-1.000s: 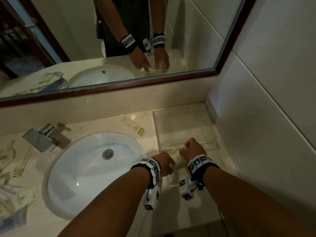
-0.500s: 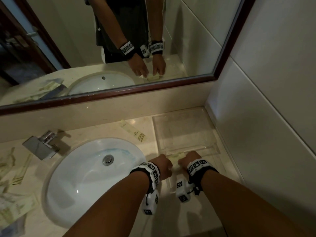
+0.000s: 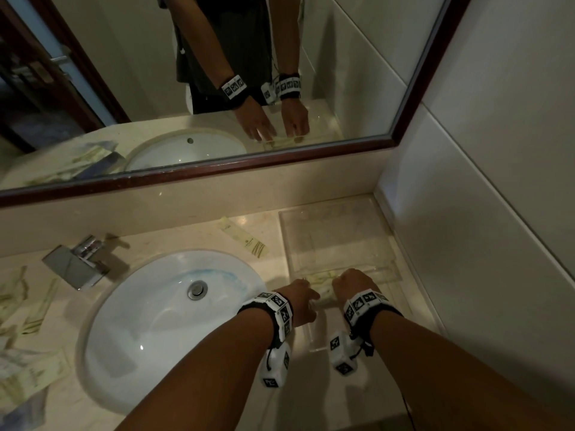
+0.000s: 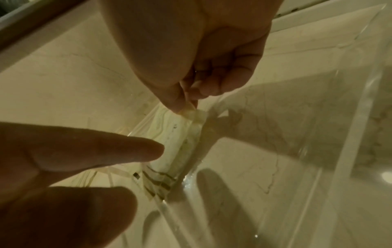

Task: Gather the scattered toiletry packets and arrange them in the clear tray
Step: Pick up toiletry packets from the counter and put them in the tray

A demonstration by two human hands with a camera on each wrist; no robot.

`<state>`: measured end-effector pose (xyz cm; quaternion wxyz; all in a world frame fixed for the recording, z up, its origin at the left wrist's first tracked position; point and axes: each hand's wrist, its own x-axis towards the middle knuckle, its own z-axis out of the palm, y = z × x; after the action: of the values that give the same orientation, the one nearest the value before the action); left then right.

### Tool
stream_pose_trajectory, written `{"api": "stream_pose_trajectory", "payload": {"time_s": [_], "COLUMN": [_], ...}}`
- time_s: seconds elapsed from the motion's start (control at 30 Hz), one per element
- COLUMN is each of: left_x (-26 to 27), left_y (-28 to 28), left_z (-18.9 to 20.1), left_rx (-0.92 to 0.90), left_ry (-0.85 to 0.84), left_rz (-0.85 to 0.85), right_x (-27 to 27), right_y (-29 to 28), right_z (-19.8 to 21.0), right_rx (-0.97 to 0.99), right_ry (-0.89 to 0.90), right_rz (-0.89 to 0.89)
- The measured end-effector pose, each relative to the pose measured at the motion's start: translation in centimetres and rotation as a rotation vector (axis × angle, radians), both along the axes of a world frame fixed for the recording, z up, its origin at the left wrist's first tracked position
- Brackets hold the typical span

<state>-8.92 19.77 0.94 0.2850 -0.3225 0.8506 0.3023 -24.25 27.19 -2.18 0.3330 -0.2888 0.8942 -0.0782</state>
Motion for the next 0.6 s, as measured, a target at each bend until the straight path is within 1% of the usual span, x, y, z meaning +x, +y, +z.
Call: {"api": "stream_pose_trajectory", "payload": {"time_s": [0.07,0.17,0.23,0.37,0.5,0.6], "left_x": [0.0,-0.1,-0.3,-0.5,-0.7,-0.8], "left_y": [0.3,0.6,0.6,0.6,0.5,0.6], "left_z": [0.2,0.3,0.4,0.5,0.5,0.5], "left_rx": [-0.013,-0.026,-0.029,-0.064,-0.085,-0.103], "left_ry": [-0.011,-0.028,-0.059,-0.113,-0.154,-0.164], "left_rz": [-0.026,-0.055,-0.089,-0.148,-0.178,-0.185], "right_x": [-0.2,-0.2,-0.2,-0.3,-0.4,0.2], "right_y": [-0.1,-0.1,-0.2,0.1,0.0,-0.1], "right_z": [-0.4,-0.9,-1.2,-1.5,-1.5,-1.0], "right_rx": [0.009,0.019,0.023,0.037,0.044,-0.006], "right_ry": [0.007,-0.049,-0.067,-0.103,-0.079,-0.046], "right_rz": [0.016,-0.029,-0.029,0.013,0.02,-0.022]}}
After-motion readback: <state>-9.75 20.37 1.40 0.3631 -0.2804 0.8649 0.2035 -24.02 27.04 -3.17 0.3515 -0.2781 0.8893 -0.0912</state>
